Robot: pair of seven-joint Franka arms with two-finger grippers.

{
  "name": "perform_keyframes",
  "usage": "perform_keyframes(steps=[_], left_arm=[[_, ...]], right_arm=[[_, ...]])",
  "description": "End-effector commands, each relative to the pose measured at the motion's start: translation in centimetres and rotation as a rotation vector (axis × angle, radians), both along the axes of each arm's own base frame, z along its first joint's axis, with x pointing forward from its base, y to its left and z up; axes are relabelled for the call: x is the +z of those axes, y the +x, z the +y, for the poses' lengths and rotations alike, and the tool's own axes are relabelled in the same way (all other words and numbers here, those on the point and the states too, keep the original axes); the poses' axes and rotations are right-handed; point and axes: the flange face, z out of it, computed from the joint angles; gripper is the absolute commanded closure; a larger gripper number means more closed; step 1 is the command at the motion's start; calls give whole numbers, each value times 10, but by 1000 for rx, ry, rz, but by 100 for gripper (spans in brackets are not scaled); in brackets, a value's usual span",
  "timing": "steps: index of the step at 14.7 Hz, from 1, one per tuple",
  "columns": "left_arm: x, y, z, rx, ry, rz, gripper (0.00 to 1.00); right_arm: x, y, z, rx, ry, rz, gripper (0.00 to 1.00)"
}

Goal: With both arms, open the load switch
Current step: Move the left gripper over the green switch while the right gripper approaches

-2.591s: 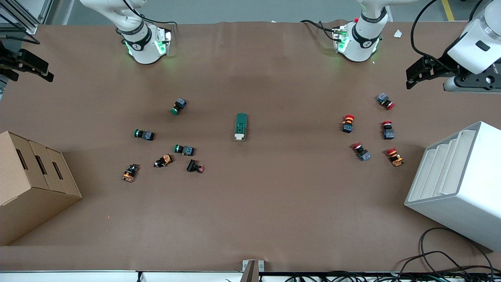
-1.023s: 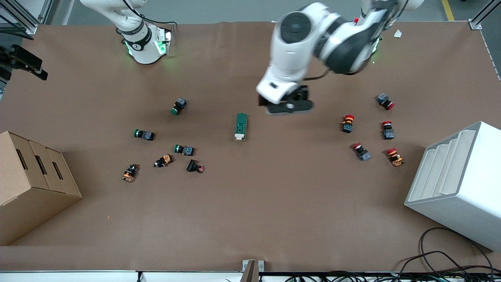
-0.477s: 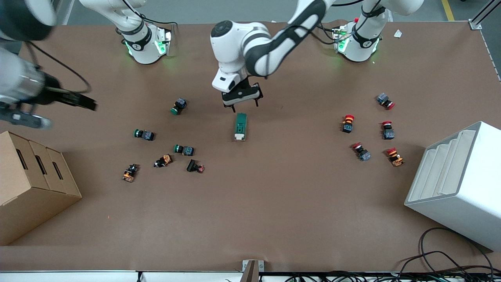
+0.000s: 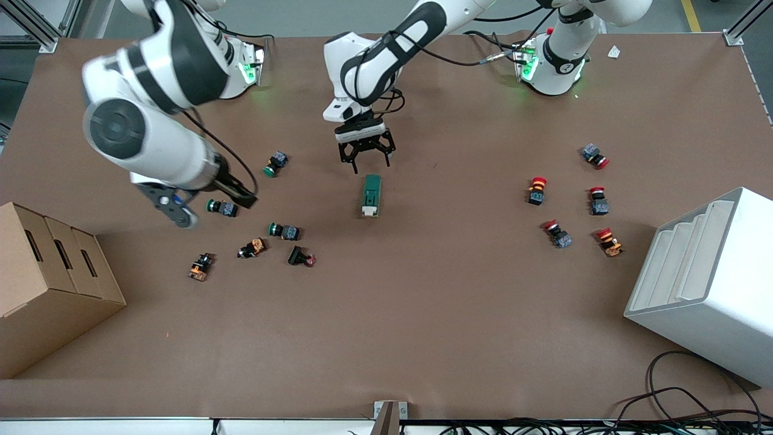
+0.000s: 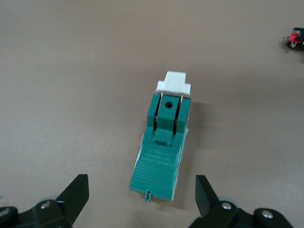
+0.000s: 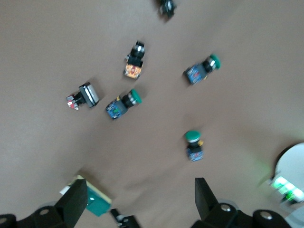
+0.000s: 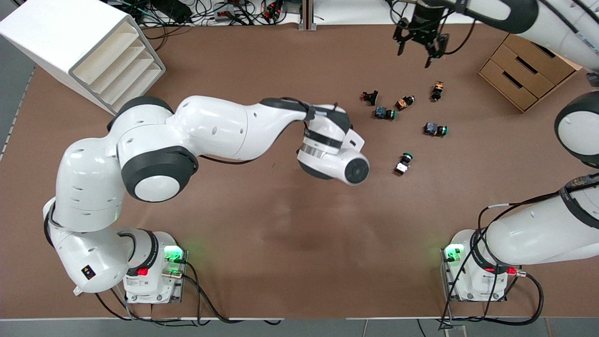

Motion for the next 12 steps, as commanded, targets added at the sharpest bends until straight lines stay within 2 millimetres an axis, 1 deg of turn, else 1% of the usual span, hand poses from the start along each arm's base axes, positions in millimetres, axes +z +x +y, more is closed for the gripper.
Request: perform_keyframes(steps=[1, 4, 5, 6, 7, 9, 10, 11, 12], left_arm=[[-26, -22, 11, -66, -27, -93, 2], [-51, -29, 16, -109, -85, -186, 2], [-60, -36, 17, -135, -86, -203, 2], [-72, -40, 19, -167, -76, -221, 2], [-78, -40, 22, -191, -66, -245, 2], [-84, -36, 27, -232, -41, -299, 2], [-86, -35, 27, -242, -36, -314, 2], [-86, -33, 28, -245, -32, -329, 2], [-88, -34, 28, -239, -40, -340, 2]], right_arm=[[-38, 4, 43, -183, -8, 19, 0], [-90, 3, 91, -308, -8, 45, 0], [-102, 1, 106, -340, -2, 34, 0], [-120, -1, 119, -379, -3, 35, 0], [-143, -4, 134, -409, -9, 45, 0], [-179, -20, 168, -404, -11, 40, 0], [-192, -26, 180, -415, -16, 46, 0], [-200, -25, 183, -432, -18, 52, 0], [-212, -24, 184, -447, -22, 69, 0]])
